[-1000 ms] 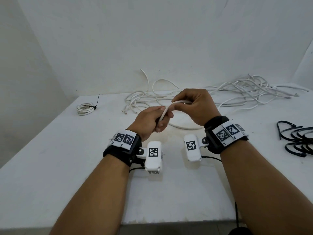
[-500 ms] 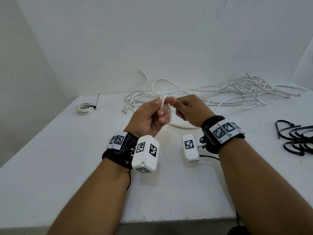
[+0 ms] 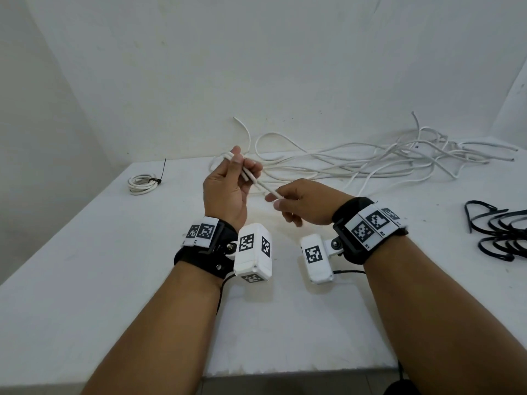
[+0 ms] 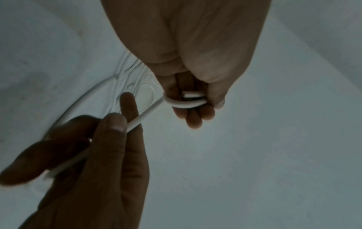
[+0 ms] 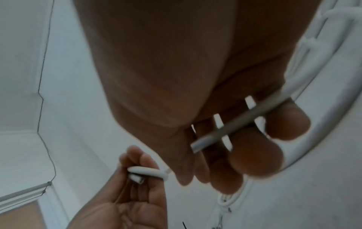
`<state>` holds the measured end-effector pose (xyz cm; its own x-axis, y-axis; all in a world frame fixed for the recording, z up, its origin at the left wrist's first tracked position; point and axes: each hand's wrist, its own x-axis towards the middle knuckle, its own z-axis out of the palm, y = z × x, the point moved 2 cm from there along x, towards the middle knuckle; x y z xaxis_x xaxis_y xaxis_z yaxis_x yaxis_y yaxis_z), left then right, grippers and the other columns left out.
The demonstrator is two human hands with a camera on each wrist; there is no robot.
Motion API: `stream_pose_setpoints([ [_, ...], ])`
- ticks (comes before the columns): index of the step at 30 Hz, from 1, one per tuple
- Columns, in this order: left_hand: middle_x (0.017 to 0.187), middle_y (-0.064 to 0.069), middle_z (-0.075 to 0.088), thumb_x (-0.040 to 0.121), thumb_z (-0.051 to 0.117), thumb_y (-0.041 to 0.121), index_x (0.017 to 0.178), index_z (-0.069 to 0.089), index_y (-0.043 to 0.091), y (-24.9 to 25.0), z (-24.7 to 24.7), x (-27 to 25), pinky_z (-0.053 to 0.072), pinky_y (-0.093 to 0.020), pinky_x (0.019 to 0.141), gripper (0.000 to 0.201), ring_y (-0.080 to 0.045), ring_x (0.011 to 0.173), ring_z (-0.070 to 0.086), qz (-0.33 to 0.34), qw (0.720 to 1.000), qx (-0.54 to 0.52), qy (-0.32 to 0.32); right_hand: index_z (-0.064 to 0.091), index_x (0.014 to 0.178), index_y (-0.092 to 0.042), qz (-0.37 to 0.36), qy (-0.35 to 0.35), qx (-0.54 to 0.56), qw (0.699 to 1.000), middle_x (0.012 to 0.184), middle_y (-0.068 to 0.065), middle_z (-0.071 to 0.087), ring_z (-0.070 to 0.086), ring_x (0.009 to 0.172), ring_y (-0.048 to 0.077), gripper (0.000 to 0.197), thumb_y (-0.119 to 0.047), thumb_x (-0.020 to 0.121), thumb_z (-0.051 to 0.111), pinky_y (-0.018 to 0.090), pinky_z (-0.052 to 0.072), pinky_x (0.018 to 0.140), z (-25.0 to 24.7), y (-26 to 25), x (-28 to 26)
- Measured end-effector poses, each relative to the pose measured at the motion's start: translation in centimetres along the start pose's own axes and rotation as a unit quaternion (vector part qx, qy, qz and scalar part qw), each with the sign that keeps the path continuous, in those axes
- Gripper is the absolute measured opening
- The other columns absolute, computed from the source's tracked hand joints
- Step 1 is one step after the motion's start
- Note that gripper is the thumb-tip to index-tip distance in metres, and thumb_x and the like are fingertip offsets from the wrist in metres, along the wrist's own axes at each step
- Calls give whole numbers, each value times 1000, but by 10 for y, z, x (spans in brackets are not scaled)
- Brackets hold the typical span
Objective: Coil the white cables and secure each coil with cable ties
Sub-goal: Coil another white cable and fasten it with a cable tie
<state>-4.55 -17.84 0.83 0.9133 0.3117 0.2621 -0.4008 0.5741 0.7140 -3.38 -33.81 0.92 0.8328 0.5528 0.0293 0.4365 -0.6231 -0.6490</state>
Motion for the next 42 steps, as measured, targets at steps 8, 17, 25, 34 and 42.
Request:
stream_pose_setpoints([
  [8,68,9,71,99,52,14,89,68,1,-9,-10,5,53,-20,76,23,-6,71,66,102,915,389,-44,70,119,-32,-23,-40,-71,996,108,-10,70,62,100,8,26,-31,97,58,26,46,89,0,-11,-2],
  [17,71,-5,73,103,33,17,87,66,5,-12,-1,-7,45,-21,60,39,-13,56,61,-97,815,521,-235,69,67,-20,-86,210,67,972,65,-4,67,59,64,18,21,-25,64,89,41,52,69,-23,1,-1],
  [25,49,-2,38,102,33,14,92,67,-4,-8,7,-18,30,-24,50,40,-15,46,33,-185,935,203,-225,79,80,-27,-100,238,156,953,75,-6,75,64,73,25,3,-30,79,80,41,51,75,-35,12,2],
  [34,48,7,38,90,50,27,97,60,-1,-8,11,-10,34,-19,51,31,-6,42,37,-167,971,-6,-172,70,78,-48,-28,159,104,981,64,-7,55,47,54,6,32,-47,100,47,13,39,56,-25,15,3],
  [42,70,-1,58,97,39,9,111,56,-9,-8,15,-6,40,-31,94,28,-11,62,58,-169,961,-166,-146,54,55,-24,27,67,25,997,47,-11,47,39,42,6,55,-46,103,39,24,34,52,-11,1,9],
])
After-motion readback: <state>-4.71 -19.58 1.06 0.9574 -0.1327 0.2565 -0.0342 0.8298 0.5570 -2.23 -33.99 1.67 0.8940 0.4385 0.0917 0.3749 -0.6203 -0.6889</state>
